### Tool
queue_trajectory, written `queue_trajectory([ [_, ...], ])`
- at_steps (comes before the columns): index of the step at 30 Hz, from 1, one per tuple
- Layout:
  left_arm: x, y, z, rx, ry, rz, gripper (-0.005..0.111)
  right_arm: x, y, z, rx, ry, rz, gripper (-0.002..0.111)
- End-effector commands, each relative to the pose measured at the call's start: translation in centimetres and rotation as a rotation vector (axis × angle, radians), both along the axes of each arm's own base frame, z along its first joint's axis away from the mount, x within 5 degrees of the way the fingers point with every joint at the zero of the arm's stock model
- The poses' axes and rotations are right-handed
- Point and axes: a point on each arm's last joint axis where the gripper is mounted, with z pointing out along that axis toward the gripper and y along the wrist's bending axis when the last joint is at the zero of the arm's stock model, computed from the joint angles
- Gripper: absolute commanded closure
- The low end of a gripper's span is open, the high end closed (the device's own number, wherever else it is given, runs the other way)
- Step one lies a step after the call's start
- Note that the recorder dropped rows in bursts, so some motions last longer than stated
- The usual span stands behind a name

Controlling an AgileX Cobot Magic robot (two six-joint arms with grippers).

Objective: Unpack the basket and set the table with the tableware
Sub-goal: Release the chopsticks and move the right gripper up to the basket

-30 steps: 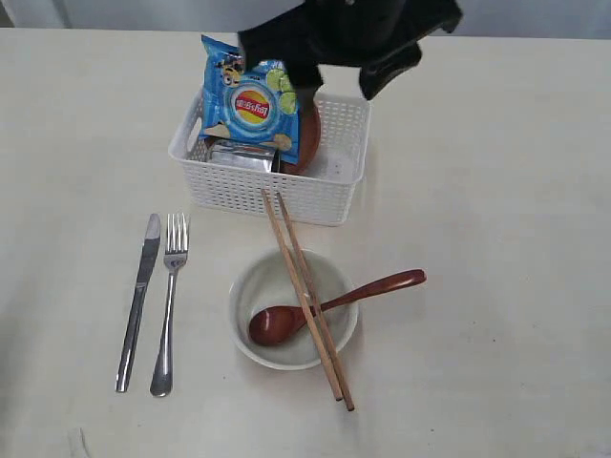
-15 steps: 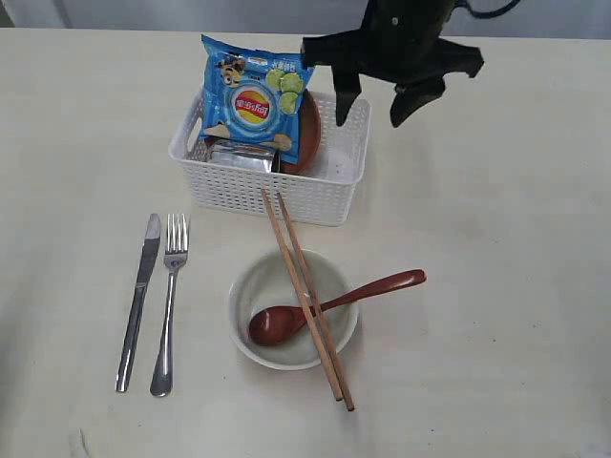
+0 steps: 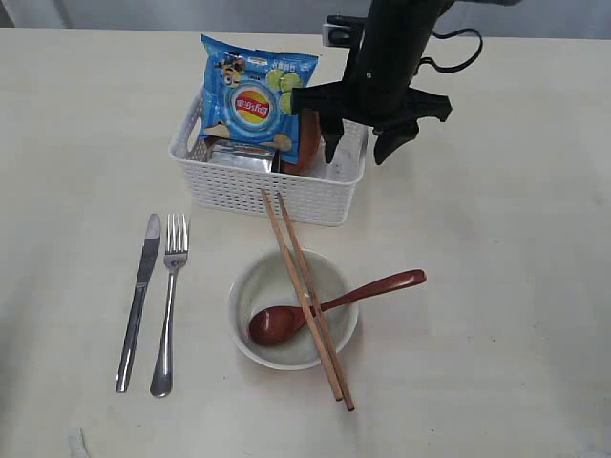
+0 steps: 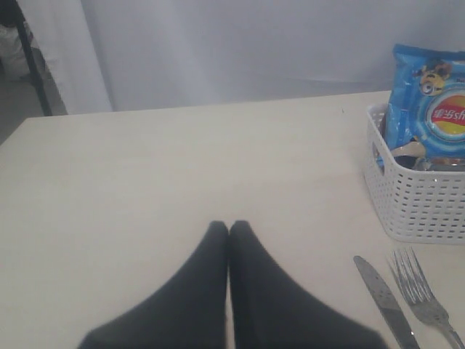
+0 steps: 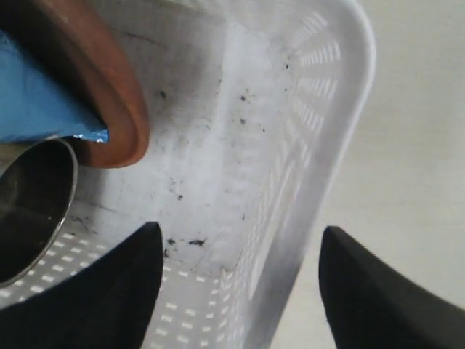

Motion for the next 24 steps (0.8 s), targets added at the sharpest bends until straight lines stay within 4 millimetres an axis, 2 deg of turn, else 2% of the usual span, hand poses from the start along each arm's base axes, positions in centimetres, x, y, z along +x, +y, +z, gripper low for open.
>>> queue_trajectory([
  [1, 0.0, -0.1, 0.0, -0.012, -0.005, -0.008, 0.107, 0.7, 0.0, -0.6, 0.009, -0.03, -0.001, 0.06],
  [5, 0.0, -0.1, 0.0, -0.012, -0.005, -0.008, 0.107, 1.1, 0.2, -0.7, 0.026, -0.066, -0.005, 0.088],
  [9, 0.0, -0.1, 0.0, -0.012, -0.005, -0.008, 0.107, 1.7, 0.4, -0.6, 0.058, -0.133, -0.034, 0.109],
  [16, 0.0, -0.1, 0.0, -0.012, -0.005, -0.008, 0.107, 3.0, 0.2, -0.3, 0.083, -0.247, -0.131, 0.109],
  [19, 0.0, -0.1, 0.0, -0.012, -0.005, -0.008, 0.107, 3.8, -1.3, -0.2, 0.091, -0.246, -0.215, 0.109],
  [24, 0.0, -0.1, 0.0, -0.012, -0.005, -0.008, 0.107, 5.1, -5.5, -0.4, 0.053, -0.201, -0.303, 0.109],
])
